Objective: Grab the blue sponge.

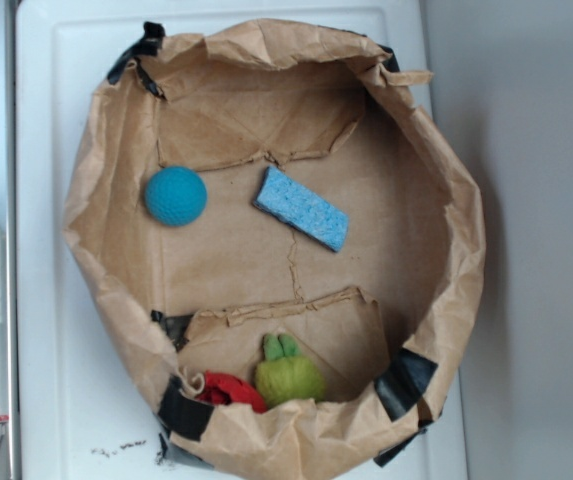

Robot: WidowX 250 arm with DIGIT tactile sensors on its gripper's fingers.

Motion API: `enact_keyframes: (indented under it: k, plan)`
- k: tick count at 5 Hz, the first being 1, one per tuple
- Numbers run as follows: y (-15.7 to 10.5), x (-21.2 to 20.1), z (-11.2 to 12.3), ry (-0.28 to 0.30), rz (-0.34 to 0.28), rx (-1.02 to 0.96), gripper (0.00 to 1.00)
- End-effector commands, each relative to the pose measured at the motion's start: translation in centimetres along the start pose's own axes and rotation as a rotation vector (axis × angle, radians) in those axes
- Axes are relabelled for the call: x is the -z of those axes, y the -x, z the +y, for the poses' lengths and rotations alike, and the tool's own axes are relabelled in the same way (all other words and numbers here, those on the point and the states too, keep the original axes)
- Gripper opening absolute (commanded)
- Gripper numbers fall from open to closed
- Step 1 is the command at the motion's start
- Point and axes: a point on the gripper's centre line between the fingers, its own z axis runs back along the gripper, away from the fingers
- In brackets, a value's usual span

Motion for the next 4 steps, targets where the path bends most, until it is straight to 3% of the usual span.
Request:
enact_keyframes:
  k: [1, 2, 3, 4]
  plan:
    - [0.0, 0.0, 0.0, 0.0, 0.0, 0.0, 1.0]
    - [1.5, -0.8, -0.9, -0.021, -0.103, 0.008, 1.0]
    - [3.8, -1.5, -1.5, 0.056, -0.056, 0.015, 1.0]
    - [6.1, -2.3, -1.6, 0.181, 0.109, -0.032, 1.0]
